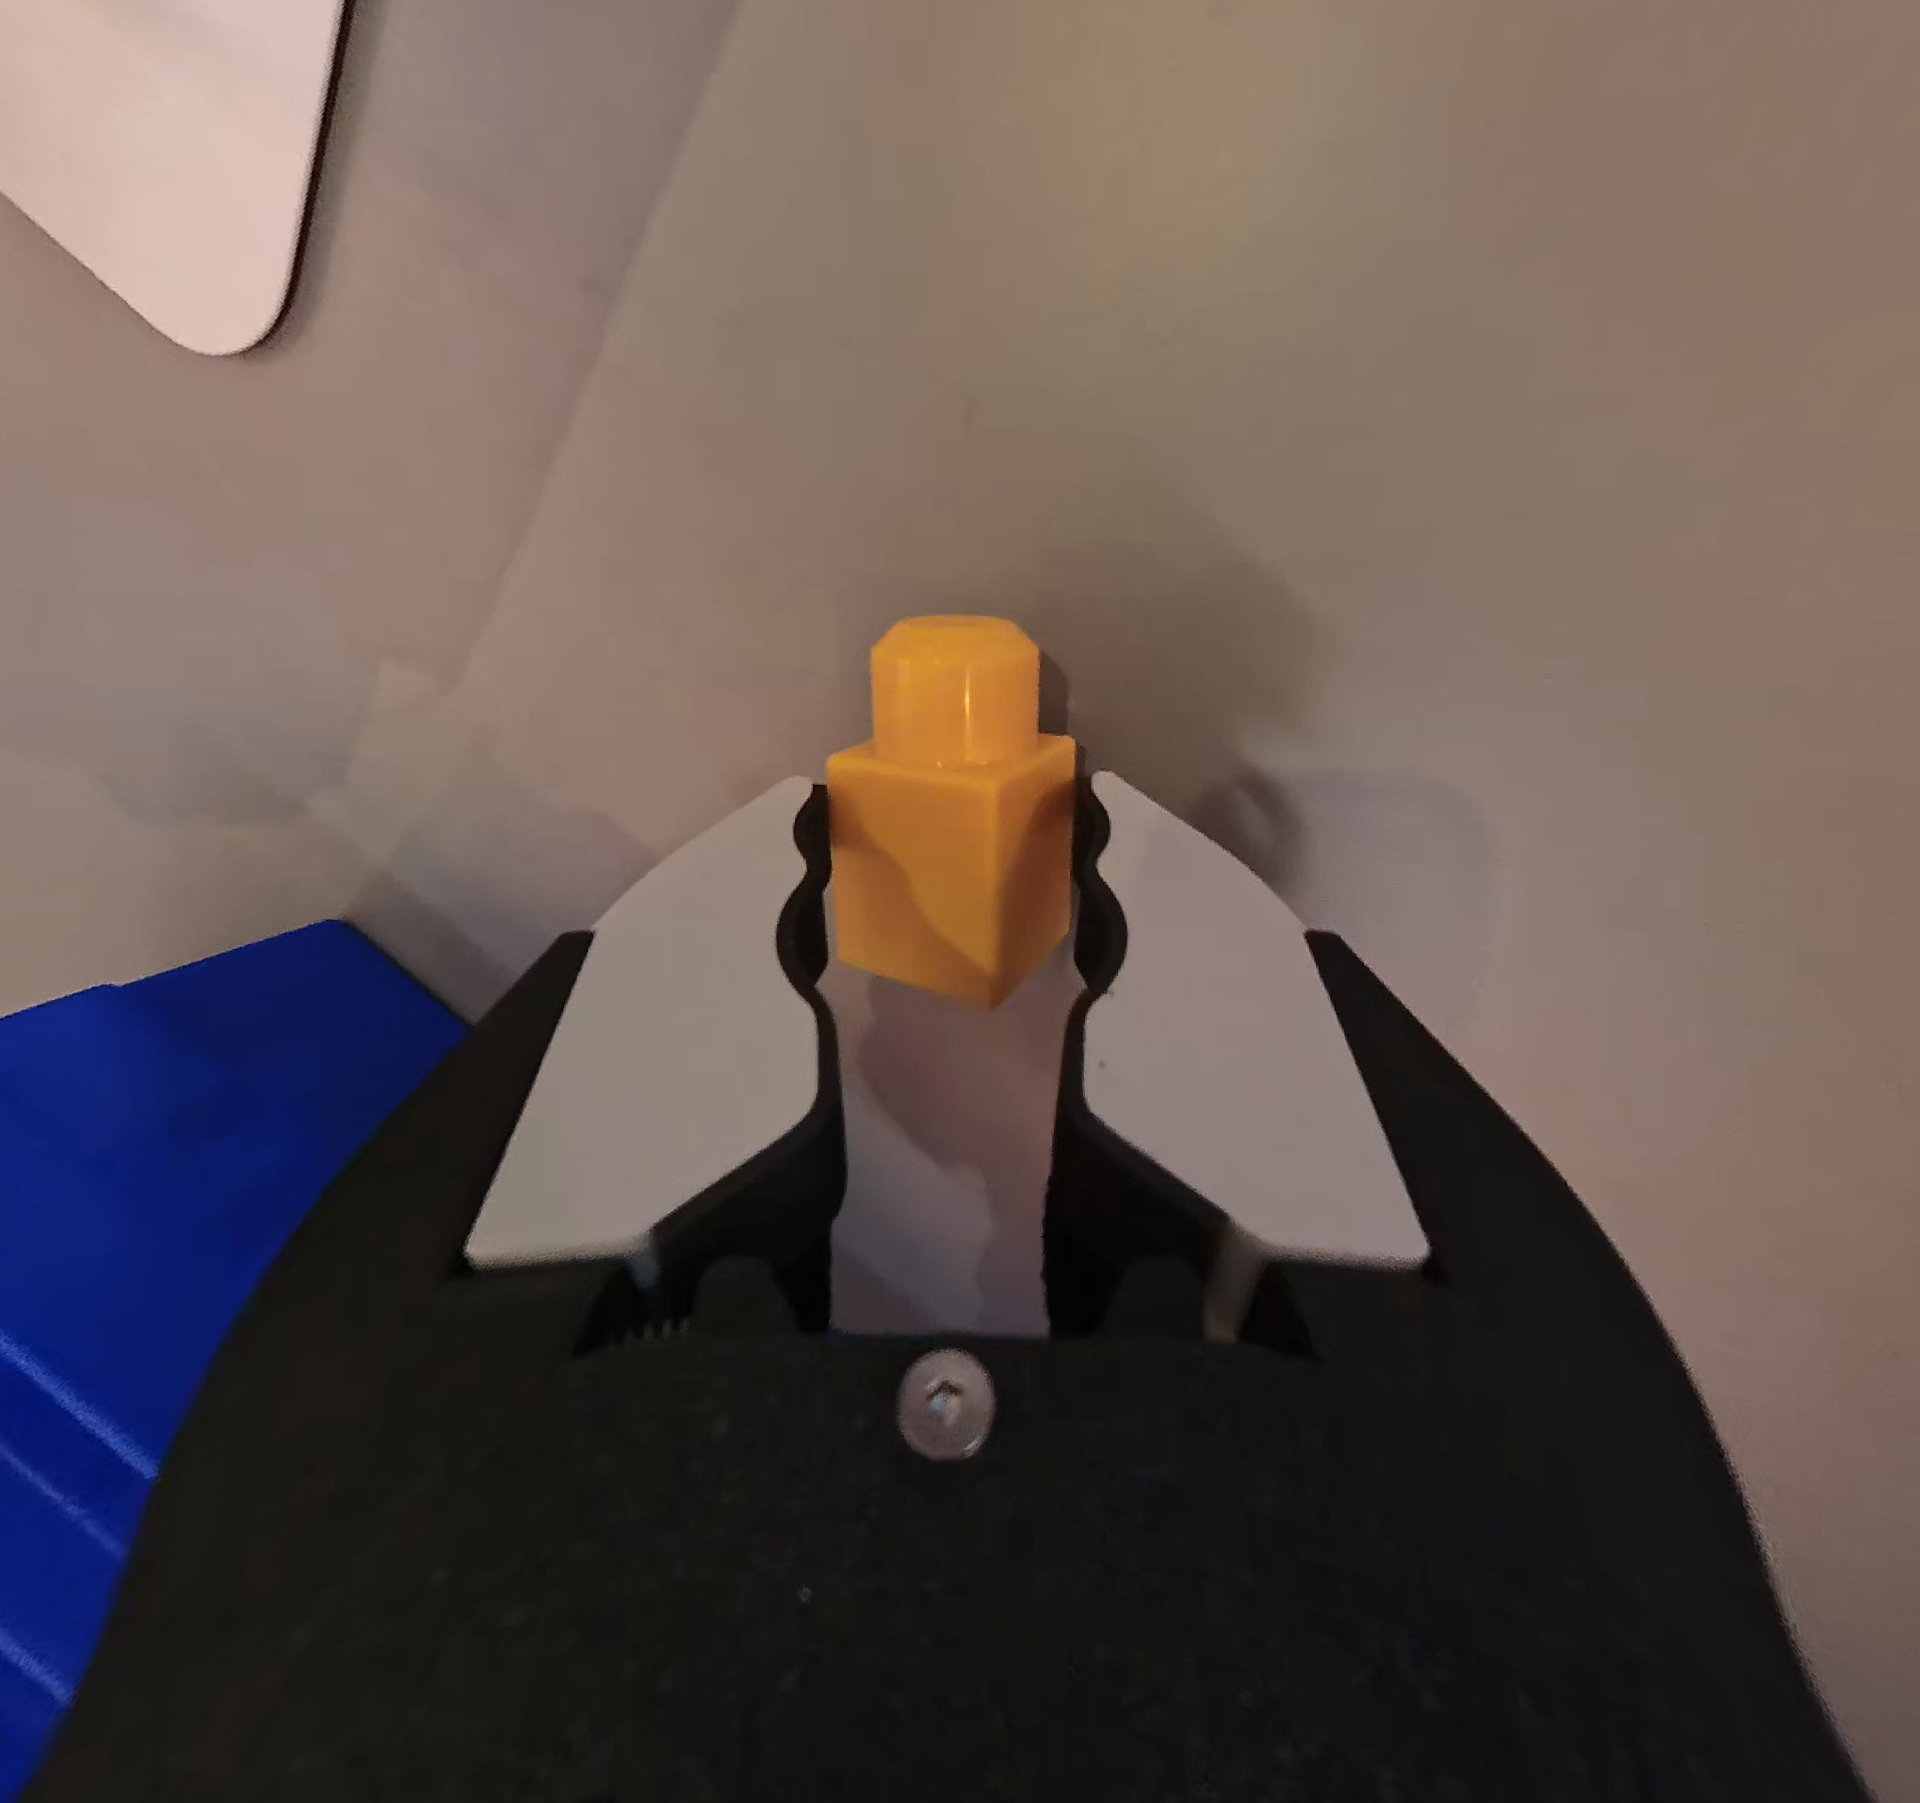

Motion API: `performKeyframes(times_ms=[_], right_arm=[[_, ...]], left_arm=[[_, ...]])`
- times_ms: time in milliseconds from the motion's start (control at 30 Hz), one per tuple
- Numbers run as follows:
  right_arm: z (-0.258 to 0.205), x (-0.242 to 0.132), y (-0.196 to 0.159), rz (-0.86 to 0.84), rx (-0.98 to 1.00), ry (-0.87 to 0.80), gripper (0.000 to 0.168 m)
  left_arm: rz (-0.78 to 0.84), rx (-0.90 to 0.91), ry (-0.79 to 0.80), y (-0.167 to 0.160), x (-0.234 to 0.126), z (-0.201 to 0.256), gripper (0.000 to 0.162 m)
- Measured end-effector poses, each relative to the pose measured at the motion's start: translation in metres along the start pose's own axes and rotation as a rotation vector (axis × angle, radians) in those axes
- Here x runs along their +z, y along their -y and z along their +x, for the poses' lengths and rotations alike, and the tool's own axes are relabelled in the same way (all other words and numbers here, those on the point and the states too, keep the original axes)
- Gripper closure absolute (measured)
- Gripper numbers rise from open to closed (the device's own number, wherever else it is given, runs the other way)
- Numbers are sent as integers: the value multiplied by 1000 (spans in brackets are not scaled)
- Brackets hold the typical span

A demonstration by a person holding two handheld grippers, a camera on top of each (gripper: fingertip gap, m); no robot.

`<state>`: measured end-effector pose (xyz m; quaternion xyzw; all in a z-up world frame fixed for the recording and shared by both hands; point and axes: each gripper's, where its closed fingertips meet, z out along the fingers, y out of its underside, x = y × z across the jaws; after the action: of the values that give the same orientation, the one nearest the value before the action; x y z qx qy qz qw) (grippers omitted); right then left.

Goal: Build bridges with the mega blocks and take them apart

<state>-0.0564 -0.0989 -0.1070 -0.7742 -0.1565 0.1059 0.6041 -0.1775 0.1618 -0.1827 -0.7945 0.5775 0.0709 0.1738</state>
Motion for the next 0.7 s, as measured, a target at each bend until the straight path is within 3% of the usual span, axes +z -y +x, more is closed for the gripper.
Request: performKeyframes(times_ms=[100,233,367,433,500,700], right_arm=[[-1,0,0,-3,-7,3,140],[1,-1,-2,-8,-10,0,140],[2,0,-5,-18,-9,-1,140],[2,2,-7,-24,-10,1,140],[1,4,-9,-34,-6,6,140],[-7,10,-8,-39,-6,33,140]], left_arm=[[20,1,32,0,-2,3,95],[173,-44,10,1,-38,19,97],[478,-170,-223,-18,-110,68,98],[635,-234,-333,-40,-145,91,97],[717,-305,-304,-73,-163,94,96],[642,-587,-39,-184,-168,37,90]])
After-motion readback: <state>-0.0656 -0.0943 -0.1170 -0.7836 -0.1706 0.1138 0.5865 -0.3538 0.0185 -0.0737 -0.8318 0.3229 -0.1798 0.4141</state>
